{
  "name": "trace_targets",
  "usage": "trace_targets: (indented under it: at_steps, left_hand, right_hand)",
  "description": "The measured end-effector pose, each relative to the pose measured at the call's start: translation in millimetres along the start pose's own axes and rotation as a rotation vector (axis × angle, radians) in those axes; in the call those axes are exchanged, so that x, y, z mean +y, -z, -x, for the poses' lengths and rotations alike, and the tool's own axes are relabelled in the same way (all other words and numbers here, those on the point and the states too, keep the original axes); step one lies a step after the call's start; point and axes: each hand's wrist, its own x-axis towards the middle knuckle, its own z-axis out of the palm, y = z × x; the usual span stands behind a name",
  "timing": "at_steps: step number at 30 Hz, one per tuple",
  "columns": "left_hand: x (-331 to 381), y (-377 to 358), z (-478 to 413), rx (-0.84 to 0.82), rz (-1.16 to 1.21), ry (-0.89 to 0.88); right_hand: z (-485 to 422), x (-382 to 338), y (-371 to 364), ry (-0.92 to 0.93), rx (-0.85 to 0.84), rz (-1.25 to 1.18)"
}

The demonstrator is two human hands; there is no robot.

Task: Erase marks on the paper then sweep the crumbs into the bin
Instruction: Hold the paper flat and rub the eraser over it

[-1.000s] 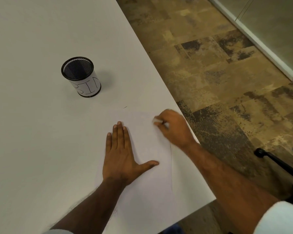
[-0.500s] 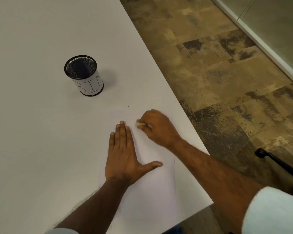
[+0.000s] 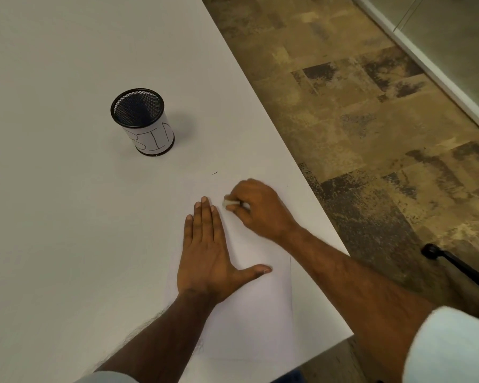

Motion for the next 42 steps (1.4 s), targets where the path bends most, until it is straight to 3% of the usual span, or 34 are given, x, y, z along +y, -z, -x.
trace_targets:
  at_steps: [5,8,12,14,19,24,31,35,42]
  left_hand:
    - [3,1,1,-0.016,-0.003,0.024]
    - [3,2,1,-0.004,0.003,0.025]
    - [2,2,0,0.01,-0.009,0.008]
    - [2,2,0,0.009,-0.001,0.009]
    - [2,4,0,-0.026,-0.017,0.03]
    - [5,5,0,-0.015,-0.058,0.021]
    - [3,1,0,0.005,-0.108,-0.007]
    - [3,1,0,-0.025,-0.104,0.001]
    - [5,3,0,-0.025,-0.114,0.011]
  right_hand:
    - [-51,15,7,-0.031,0.089,0.078]
    - [-50,15,18,-0.098,0.158,-0.008]
    - [-14,-5,5,0.022,-0.037,-0.031]
    - [-6,-8,-6,0.048,-0.047,0.004]
    - [-42,10,-2,-0.032,0.145,0.129]
    - [-27,15,40,-0.238,0.348,-0.071]
    - [83,-20,26,-0.063,-0.07,-0.005]
    - [64,0,26,-0.047,0.062,0.105]
    - [3,37,46,-0.18,0.228,0.138]
